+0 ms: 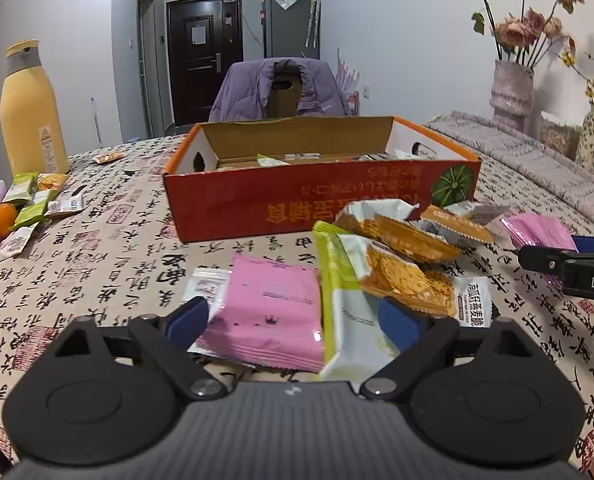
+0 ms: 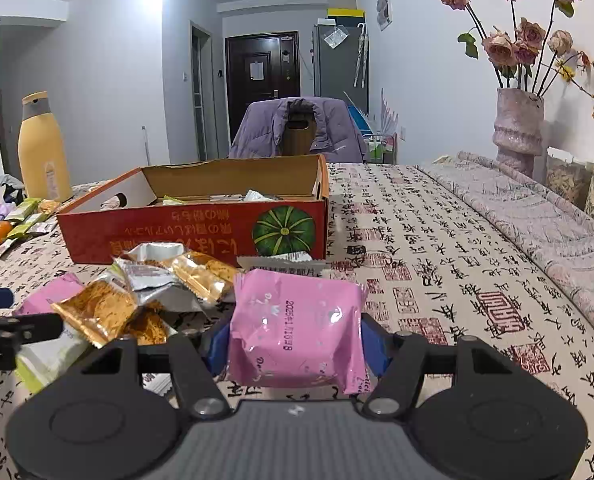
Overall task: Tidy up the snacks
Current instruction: 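Grasp a pink packet with the right gripper while the left grasps a green-white bar, then carry the pink packet and green-white bar over the orange box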
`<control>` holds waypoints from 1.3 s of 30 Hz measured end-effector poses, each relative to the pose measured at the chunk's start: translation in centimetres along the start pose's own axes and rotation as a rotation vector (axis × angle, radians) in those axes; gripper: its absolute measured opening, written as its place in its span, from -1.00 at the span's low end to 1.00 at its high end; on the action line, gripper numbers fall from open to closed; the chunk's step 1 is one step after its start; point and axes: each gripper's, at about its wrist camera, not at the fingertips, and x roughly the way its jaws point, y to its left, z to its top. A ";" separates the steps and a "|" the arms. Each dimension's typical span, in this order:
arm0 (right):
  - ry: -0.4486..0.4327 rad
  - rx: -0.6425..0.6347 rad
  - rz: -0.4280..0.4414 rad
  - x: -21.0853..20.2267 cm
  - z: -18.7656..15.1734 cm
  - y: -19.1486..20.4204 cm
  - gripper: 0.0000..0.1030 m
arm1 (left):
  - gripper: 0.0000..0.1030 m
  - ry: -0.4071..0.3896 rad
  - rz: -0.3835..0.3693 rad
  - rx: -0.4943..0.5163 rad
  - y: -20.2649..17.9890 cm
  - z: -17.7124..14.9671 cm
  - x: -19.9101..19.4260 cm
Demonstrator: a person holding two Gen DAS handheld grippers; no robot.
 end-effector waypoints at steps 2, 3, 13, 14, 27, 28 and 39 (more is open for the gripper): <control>0.001 0.001 0.005 0.0 -0.2 0.0 0.23 | 0.64 0.007 0.000 0.018 -0.5 0.0 0.3; 0.002 0.002 0.009 0.0 -0.3 -0.1 0.23 | 0.59 0.008 0.001 0.030 -0.8 0.0 0.4; 0.001 0.026 0.039 0.1 -0.9 -0.7 0.24 | 0.30 0.011 0.004 0.153 -4.2 0.6 1.3; 0.002 0.029 0.042 0.1 -0.9 -0.8 0.24 | 0.24 0.020 0.011 0.160 -4.5 0.6 1.6; -0.003 0.034 0.074 0.0 -1.2 -0.9 0.24 | -0.13 0.047 0.065 0.201 -5.8 0.9 3.1; -0.004 0.034 0.076 -0.1 -1.3 -0.8 0.24 | -0.23 0.051 0.070 0.204 -5.9 0.9 3.2; -0.018 0.027 0.082 -0.9 -1.5 -0.4 0.24 | -0.26 0.016 0.034 0.133 -4.9 0.8 1.4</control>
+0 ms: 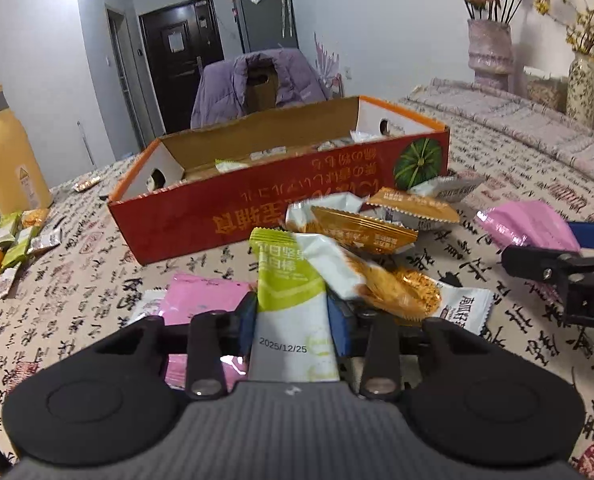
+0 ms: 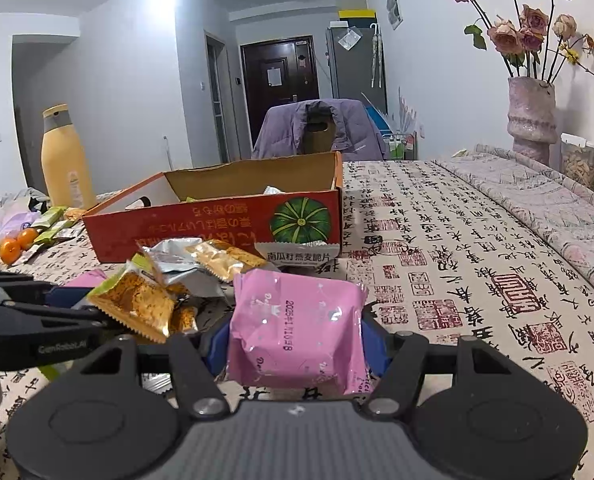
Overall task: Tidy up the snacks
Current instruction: 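Carry the pink packet and green-white bar over the orange box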
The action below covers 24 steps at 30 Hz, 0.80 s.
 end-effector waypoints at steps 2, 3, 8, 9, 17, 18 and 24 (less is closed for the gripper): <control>-0.001 -0.002 0.000 -0.1 -0.1 0.1 0.24 | -0.26 -0.020 0.004 -0.005 0.3 0.1 -0.7; -0.002 -0.003 0.000 -0.2 0.0 0.2 0.24 | -0.26 -0.030 0.008 -0.008 0.4 0.1 -1.1; -0.014 -0.012 0.002 -0.6 0.3 0.6 0.24 | -0.26 -0.078 0.019 -0.034 1.4 0.8 -2.7; -0.018 -0.016 0.003 -0.6 0.4 0.7 0.24 | -0.26 -0.089 0.019 -0.039 1.6 1.0 -3.0; -0.066 -0.059 0.009 -0.3 2.5 1.8 0.24 | -0.26 -0.158 -0.006 -0.076 3.0 3.1 -3.8; -0.071 -0.063 0.010 -0.2 2.9 1.9 0.24 | -0.26 -0.163 -0.007 -0.083 3.2 3.4 -3.7; -0.107 -0.091 0.014 1.3 5.5 2.7 0.24 | -0.26 -0.210 -0.003 -0.113 4.4 5.9 -2.9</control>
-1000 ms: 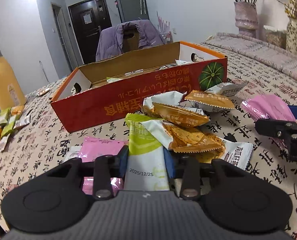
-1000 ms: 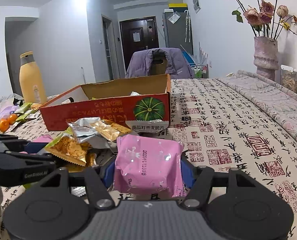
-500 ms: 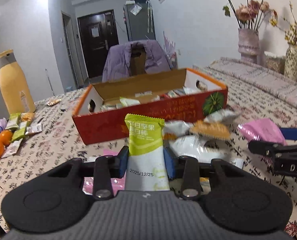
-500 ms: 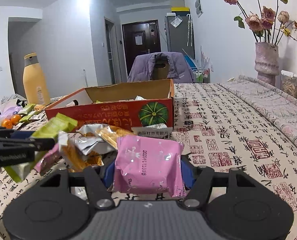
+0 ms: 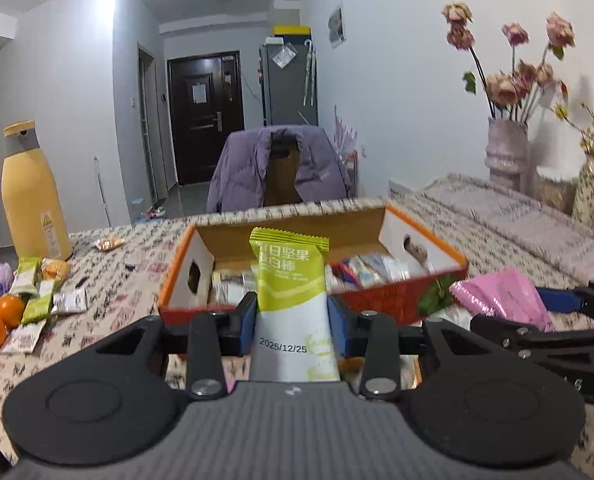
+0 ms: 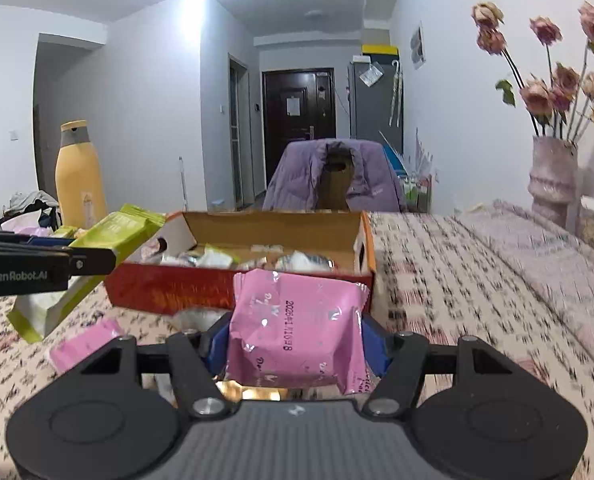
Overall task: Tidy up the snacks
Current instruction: 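Carry the pink packet and green-white bar over the orange box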
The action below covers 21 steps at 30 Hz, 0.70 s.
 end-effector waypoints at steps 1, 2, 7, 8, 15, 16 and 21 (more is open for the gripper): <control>-0.005 -0.002 0.000 0.4 0.5 0.1 0.24 | -0.26 -0.008 0.001 -0.006 0.2 0.5 0.3; -0.011 -0.004 0.001 0.8 1.0 0.2 0.24 | -0.26 -0.014 0.002 -0.012 0.5 1.0 0.7; -0.042 -0.027 0.002 2.8 3.3 1.0 0.24 | -0.26 -0.035 -0.004 -0.039 1.3 3.6 3.0; -0.046 -0.033 0.001 3.3 3.9 1.1 0.24 | -0.26 -0.037 -0.004 -0.042 1.5 3.9 3.4; -0.025 -0.035 0.006 7.8 7.1 1.0 0.24 | -0.26 -0.028 0.013 -0.087 2.5 5.7 7.7; -0.020 -0.034 0.005 8.6 7.6 1.0 0.24 | -0.26 -0.022 0.016 -0.097 2.7 5.9 8.4; 0.009 -0.023 -0.004 12.3 9.0 0.8 0.25 | -0.26 -0.008 0.037 -0.125 3.4 6.5 11.2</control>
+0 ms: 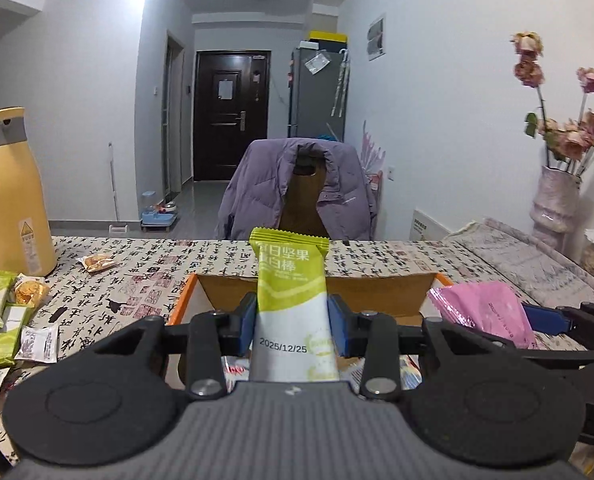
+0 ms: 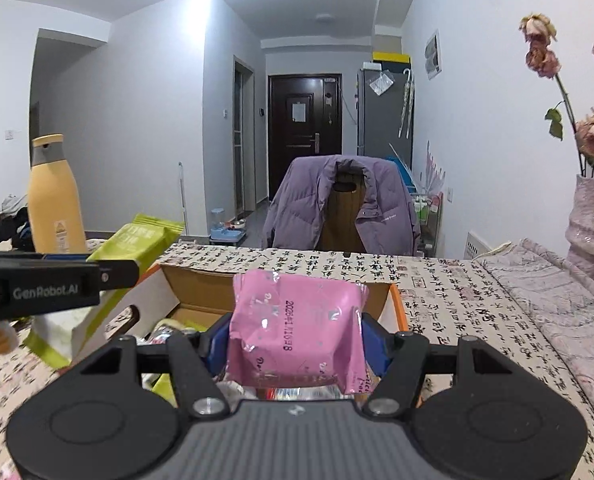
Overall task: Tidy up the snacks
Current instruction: 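Carry the pink packet and green-white bar over the orange box, then release the pink packet and green-white bar into the box, opening both grippers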
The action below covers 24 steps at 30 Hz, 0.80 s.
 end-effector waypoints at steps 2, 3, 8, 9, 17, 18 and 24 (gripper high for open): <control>0.012 0.002 -0.008 1.3 0.1 0.1 0.24 | -0.26 -0.005 0.014 -0.010 0.2 0.1 0.9; 0.019 0.001 -0.011 1.8 0.0 0.1 0.25 | -0.26 -0.006 0.021 -0.016 0.4 0.1 1.4; 0.048 0.003 -0.020 3.3 -1.4 -0.1 0.25 | -0.26 0.008 0.037 -0.034 1.2 -1.0 3.2; 0.055 0.007 -0.020 3.5 -1.6 -0.2 0.25 | -0.26 0.017 0.037 -0.029 1.2 -1.3 3.5; 0.087 -0.002 -0.015 4.3 -2.9 -0.4 0.25 | -0.26 0.066 0.024 -0.019 1.9 -3.0 4.6; 0.086 -0.002 -0.014 4.2 -3.0 -0.4 0.25 | -0.25 0.067 0.022 -0.020 1.9 -3.0 4.6; 0.083 0.007 -0.010 4.2 -2.9 -0.6 0.47 | 0.00 0.047 0.023 -0.022 1.9 -3.0 4.2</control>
